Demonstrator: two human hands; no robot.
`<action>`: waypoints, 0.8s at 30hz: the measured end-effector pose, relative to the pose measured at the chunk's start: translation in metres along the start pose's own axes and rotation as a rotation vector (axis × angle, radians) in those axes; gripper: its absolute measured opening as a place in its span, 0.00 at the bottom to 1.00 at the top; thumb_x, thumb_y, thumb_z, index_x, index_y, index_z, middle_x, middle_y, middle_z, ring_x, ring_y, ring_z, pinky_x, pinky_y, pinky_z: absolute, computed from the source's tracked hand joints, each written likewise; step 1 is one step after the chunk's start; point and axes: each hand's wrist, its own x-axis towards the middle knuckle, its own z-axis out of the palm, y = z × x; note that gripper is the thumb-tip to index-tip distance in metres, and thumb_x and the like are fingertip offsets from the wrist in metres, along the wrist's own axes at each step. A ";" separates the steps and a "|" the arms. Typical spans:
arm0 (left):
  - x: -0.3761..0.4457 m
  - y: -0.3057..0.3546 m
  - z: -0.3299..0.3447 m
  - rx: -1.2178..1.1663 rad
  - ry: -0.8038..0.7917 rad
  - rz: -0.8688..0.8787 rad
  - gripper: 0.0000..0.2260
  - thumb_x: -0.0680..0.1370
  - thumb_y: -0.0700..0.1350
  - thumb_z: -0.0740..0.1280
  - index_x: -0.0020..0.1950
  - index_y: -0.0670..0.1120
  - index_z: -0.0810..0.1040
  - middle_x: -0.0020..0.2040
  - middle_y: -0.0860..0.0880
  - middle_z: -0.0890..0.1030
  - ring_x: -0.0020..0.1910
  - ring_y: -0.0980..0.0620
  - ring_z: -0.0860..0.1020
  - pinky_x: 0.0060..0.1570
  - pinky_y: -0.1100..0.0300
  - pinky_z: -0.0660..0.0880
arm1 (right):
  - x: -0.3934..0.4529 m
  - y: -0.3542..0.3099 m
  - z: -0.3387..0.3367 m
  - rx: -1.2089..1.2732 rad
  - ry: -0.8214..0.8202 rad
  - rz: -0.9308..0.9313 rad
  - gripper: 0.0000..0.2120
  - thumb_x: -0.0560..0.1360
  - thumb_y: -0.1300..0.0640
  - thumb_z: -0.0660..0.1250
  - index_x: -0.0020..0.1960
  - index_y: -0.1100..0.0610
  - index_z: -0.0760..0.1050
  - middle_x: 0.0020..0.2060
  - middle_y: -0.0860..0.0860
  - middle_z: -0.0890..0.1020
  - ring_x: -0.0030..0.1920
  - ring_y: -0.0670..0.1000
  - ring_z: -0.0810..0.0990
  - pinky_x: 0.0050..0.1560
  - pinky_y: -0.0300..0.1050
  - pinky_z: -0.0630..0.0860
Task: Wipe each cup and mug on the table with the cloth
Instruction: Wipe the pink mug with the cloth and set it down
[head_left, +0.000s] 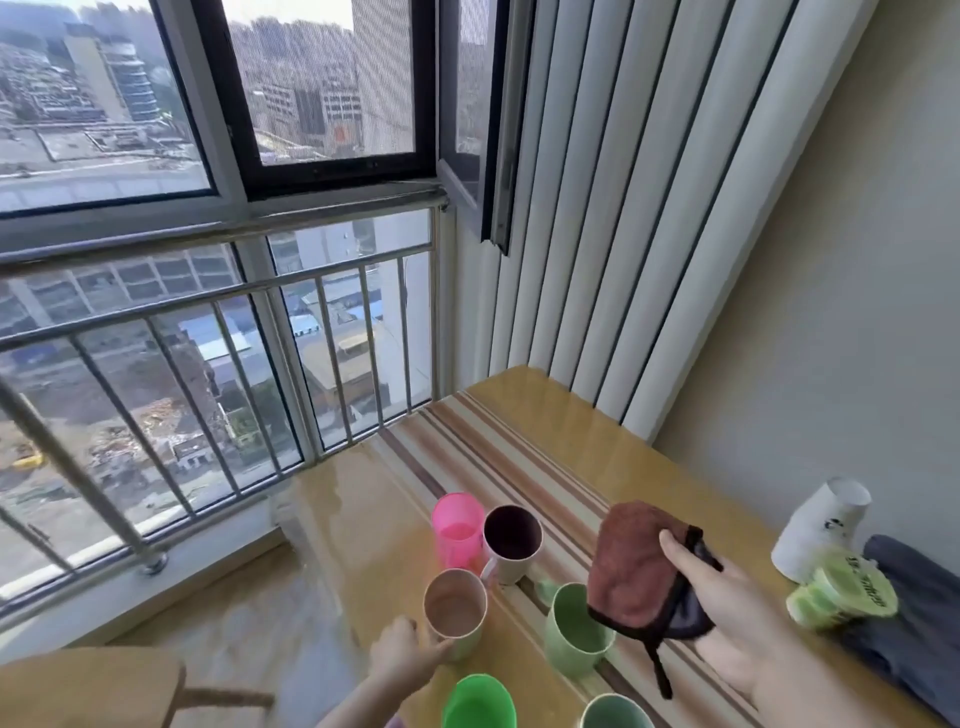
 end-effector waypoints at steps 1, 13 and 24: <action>0.007 -0.007 0.009 0.034 0.004 -0.012 0.29 0.75 0.62 0.68 0.68 0.43 0.73 0.65 0.45 0.80 0.62 0.48 0.80 0.62 0.57 0.76 | 0.002 0.004 0.002 -0.017 -0.002 -0.024 0.25 0.63 0.45 0.76 0.53 0.60 0.78 0.56 0.63 0.82 0.55 0.63 0.82 0.60 0.64 0.76; -0.016 0.009 -0.025 -0.511 0.089 0.281 0.11 0.82 0.44 0.65 0.62 0.44 0.83 0.64 0.52 0.77 0.60 0.54 0.74 0.63 0.56 0.70 | -0.027 0.008 0.024 0.117 -0.079 0.065 0.14 0.80 0.56 0.64 0.61 0.63 0.74 0.46 0.57 0.81 0.43 0.56 0.80 0.24 0.43 0.79; -0.186 0.146 -0.146 -0.906 -0.246 0.490 0.16 0.86 0.50 0.55 0.51 0.45 0.80 0.36 0.49 0.72 0.39 0.50 0.72 0.51 0.54 0.72 | -0.108 -0.023 0.058 -0.107 0.154 -1.070 0.17 0.71 0.41 0.62 0.59 0.33 0.76 0.66 0.36 0.77 0.69 0.42 0.73 0.66 0.29 0.67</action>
